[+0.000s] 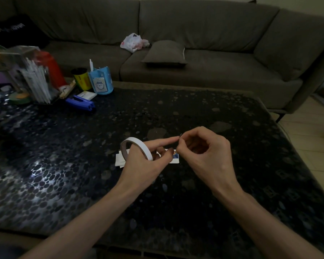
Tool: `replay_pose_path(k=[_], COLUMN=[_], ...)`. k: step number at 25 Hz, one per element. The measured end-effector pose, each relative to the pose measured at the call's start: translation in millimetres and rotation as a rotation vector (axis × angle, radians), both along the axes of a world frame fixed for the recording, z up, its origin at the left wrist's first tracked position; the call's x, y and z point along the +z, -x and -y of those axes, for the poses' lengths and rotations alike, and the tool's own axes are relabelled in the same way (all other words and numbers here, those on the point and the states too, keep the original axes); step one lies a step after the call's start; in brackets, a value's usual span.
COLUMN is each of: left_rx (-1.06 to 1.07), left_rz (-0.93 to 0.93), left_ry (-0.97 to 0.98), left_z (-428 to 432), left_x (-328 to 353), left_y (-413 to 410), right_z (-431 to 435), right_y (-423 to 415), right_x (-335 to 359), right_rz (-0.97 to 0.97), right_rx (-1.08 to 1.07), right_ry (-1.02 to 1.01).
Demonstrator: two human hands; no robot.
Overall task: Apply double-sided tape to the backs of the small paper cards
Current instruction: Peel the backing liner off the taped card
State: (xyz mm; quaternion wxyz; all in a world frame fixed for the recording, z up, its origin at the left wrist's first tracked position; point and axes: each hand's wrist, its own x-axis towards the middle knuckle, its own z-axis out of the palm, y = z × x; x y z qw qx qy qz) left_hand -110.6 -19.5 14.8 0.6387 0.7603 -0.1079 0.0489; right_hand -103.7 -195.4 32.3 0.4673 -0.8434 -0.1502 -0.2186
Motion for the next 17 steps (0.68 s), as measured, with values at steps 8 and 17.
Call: replay_pose_path(k=[8,17], left_rx=[-0.002,-0.018], left_rz=[0.008,0.023], left_ry=[-0.001,-0.014], left_z=[-2.9,-4.2], left_x=[-4.1,-5.5], left_y=[-5.1,-5.4], right_z=[0.9,0.3], right_y=[-2.0,-1.8], right_x=[-0.7,0.1], right_rz=[-0.038,-0.023], right_rx=[0.038,0.056], right_ry=[-0.088,-0.093])
